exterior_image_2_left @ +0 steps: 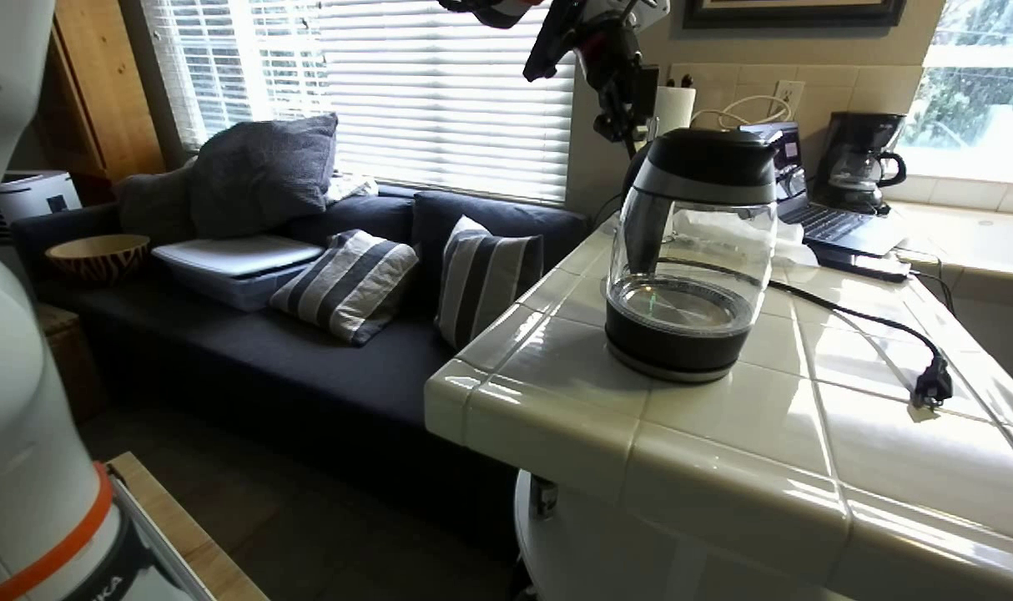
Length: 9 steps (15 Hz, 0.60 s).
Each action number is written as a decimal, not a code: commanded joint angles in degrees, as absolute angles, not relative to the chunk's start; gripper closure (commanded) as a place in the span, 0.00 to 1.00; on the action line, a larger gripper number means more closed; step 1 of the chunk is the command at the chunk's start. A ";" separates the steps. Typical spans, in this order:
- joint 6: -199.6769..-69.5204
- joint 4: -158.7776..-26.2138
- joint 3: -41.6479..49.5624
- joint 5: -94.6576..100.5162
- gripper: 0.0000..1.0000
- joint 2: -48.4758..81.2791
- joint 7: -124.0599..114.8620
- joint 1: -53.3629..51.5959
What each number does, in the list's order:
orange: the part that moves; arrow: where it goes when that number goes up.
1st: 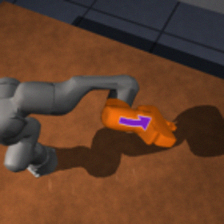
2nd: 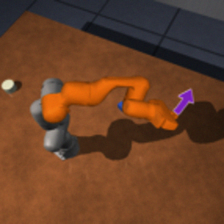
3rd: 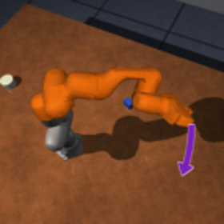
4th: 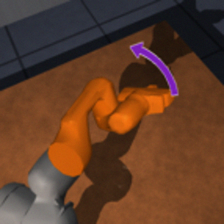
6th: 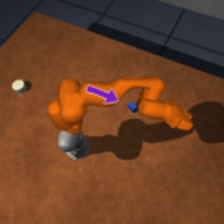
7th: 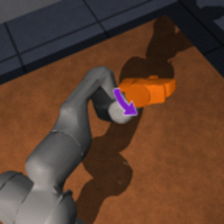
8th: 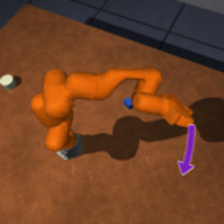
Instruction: Press the button on the kettle handle
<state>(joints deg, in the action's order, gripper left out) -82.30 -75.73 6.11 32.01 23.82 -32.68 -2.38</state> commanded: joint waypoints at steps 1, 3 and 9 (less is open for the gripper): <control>-83.49 -77.02 6.61 31.41 1.00 23.33 -32.85 -2.39; -83.33 -76.93 6.48 30.98 1.00 23.02 -32.83 -2.41; -78.11 -73.81 6.20 26.24 1.00 20.07 -33.05 -2.62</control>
